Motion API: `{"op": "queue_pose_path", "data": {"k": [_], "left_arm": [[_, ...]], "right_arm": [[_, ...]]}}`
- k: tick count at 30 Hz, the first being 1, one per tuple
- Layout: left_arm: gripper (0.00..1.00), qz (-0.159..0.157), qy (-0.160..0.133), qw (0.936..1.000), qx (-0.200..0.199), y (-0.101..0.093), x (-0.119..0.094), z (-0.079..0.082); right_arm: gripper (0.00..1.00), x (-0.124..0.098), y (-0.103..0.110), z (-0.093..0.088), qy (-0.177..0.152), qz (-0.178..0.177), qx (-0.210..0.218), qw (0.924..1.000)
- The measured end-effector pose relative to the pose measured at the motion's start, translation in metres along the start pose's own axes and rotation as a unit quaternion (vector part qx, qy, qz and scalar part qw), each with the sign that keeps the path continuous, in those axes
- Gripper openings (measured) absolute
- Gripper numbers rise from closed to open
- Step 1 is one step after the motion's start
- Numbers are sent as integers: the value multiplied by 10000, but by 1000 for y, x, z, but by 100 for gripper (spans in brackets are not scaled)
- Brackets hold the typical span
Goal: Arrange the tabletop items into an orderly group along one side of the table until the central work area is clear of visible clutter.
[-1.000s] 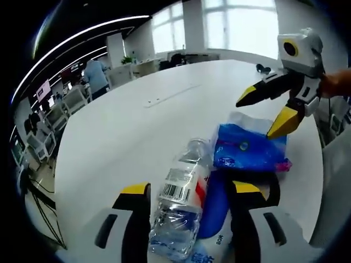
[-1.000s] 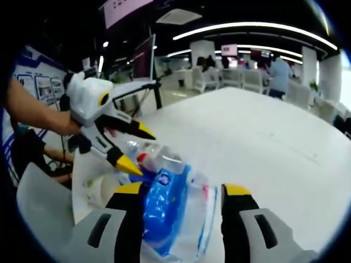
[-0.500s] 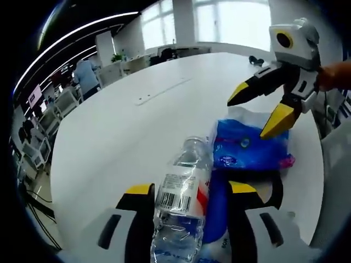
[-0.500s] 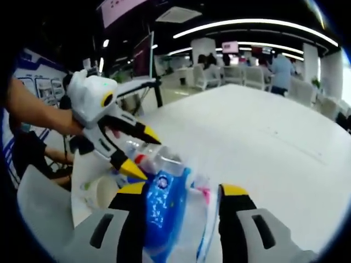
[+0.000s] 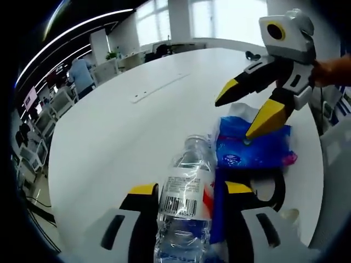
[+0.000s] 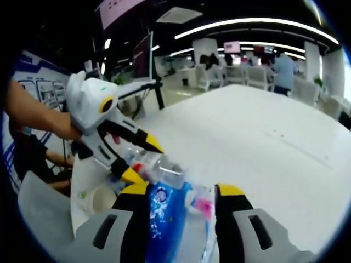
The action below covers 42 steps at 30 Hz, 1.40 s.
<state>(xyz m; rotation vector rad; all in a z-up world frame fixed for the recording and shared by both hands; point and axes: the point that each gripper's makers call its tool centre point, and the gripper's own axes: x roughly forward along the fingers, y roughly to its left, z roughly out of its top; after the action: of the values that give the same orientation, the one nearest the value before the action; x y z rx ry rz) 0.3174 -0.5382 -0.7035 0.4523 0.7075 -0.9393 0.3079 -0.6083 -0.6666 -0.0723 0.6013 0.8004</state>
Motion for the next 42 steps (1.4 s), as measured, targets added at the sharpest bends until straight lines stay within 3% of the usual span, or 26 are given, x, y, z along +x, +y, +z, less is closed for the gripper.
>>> {"op": "queue_pose_path", "data": {"k": [28,33,42], "left_arm": [[40,-514,618,9962,350,-1,15,-6],[37,-656,533,9954,444,-7,13,-4],[36,-618,266,9966,481,-11,6,-3]], "right_arm": [[33,28,0,-6,250,195,101,9994],[33,28,-1,-6,261,206,146,9993],[31,27,3,-6,304,258,189,9990]]}}
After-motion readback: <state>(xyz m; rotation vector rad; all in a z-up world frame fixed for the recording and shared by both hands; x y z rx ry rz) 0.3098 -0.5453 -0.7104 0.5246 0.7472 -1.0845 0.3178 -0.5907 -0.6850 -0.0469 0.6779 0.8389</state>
